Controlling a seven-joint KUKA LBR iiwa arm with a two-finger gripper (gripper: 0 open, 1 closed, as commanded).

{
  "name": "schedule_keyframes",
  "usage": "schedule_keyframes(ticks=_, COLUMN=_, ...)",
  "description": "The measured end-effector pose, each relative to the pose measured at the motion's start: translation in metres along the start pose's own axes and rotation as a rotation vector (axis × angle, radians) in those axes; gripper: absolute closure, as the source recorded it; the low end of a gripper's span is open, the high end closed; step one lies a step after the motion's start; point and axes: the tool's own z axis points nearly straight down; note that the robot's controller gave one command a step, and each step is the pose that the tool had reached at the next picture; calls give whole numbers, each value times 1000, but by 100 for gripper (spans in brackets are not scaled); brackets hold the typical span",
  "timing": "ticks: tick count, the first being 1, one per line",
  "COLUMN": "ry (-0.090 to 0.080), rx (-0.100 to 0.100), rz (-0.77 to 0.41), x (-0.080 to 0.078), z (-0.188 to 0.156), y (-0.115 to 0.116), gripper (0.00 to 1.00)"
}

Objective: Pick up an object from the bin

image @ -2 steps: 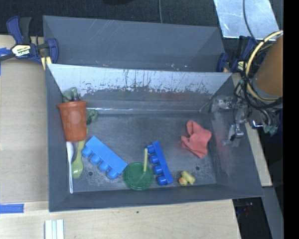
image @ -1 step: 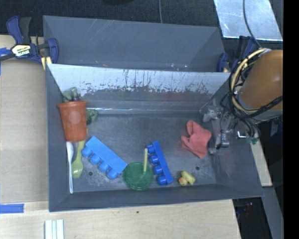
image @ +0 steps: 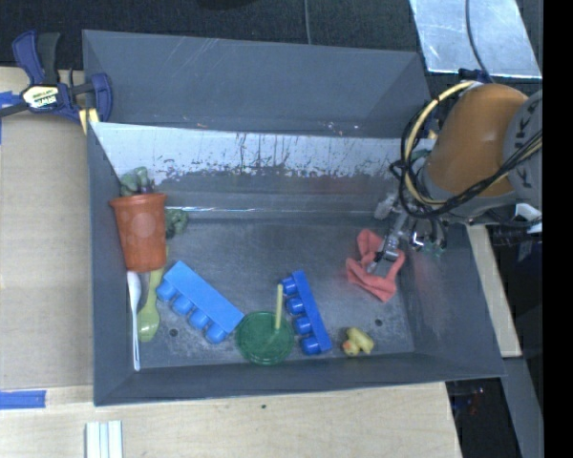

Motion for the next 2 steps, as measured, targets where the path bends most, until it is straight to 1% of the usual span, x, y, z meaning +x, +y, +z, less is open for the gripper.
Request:
schedule_keyframes(ticks=1, ry=9, rx=1, rz=97, x=-22, z=39, y=44, gripper=100)
schedule_keyframes(ticks=2, ry=9, rx=1, rz=97, x=-22, z=39, y=44, gripper=100)
